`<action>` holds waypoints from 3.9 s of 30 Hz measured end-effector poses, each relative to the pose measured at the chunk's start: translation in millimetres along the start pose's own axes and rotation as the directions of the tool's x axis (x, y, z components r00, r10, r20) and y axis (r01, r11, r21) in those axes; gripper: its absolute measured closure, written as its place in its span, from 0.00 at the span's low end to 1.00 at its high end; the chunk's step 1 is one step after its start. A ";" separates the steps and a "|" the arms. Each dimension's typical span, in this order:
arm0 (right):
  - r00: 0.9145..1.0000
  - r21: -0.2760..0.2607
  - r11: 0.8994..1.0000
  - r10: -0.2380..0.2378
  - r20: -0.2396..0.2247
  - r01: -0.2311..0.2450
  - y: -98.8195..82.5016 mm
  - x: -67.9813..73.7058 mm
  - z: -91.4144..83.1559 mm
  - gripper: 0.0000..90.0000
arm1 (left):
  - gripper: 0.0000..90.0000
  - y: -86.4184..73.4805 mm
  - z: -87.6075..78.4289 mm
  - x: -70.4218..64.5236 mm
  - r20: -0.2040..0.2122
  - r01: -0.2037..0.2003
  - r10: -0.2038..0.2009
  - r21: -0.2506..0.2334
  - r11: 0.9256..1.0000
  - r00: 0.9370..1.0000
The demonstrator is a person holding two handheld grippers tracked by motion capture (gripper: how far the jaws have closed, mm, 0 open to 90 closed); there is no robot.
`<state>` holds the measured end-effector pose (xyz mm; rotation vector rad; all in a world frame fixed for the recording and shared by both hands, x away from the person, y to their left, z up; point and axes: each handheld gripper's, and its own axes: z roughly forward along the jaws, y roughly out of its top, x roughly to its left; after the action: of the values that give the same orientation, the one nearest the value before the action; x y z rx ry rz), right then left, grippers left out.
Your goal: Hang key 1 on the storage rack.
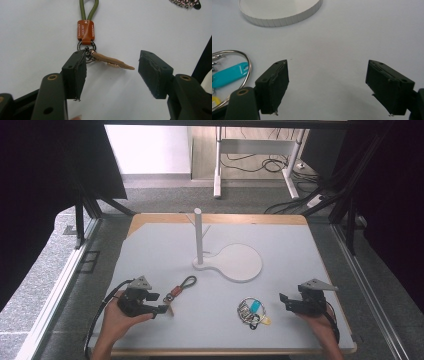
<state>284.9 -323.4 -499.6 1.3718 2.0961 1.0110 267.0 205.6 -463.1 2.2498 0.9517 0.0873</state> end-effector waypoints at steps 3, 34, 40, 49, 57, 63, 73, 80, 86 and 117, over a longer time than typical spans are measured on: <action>1.000 -0.007 1.000 0.005 -0.001 -0.005 -3.1 -2.4 -6.0 0.23 | 0.44 -0.3 0.0 0.0 -0.002 0.001 -0.001 0.001 1.000 1.000; 1.000 0.015 0.999 0.028 -0.014 -0.028 -16.3 -15.6 -4.8 0.30 | 0.44 26.5 20.5 9.7 -0.046 0.041 -0.037 0.094 0.995 0.998; 0.999 0.013 0.999 0.042 0.011 -0.042 -18.9 -9.9 -14.4 0.31 | 0.45 36.3 20.6 10.1 -0.026 0.031 -0.028 0.113 0.993 0.999; 0.999 0.003 0.999 0.042 0.020 -0.042 -17.3 2.0 -20.4 0.31 | 0.45 42.3 34.5 19.3 0.000 0.006 -0.006 0.200 0.980 1.000; 1.000 0.029 1.000 0.002 0.005 -0.002 -19.0 8.2 -15.4 0.31 | 0.47 62.0 49.7 25.4 0.010 0.036 -0.040 0.255 0.966 0.999; 1.000 0.019 1.000 0.011 0.011 -0.011 -19.2 4.5 -18.6 0.31 | 0.49 74.7 62.0 23.1 -0.013 0.035 -0.032 0.314 0.949 0.999; 1.000 0.025 1.000 -0.006 0.008 0.006 -17.7 7.9 -17.2 0.32 | 0.58 92.6 81.3 21.0 -0.074 0.009 0.023 0.412 0.911 0.997; 1.000 0.024 1.000 -0.001 0.012 0.001 -18.3 7.2 -18.1 0.32 | 0.63 90.7 90.8 22.1 -0.115 0.000 0.060 0.468 0.884 0.992; 1.000 0.036 0.999 -0.008 0.010 0.008 -18.7 9.0 -15.5 0.32 | 0.68 91.2 92.6 18.2 -0.126 -0.009 0.077 0.471 0.882 0.989; 1.000 0.037 0.999 0.011 0.023 -0.012 -21.0 4.0 -17.0 0.32 | 0.74 100.6 20.4 13.3 -0.026 -0.059 0.070 0.301 0.952 0.997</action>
<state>259.1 -330.5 -504.8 1.4079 2.1028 0.9614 344.4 152.6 -419.3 2.5678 0.9636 0.0127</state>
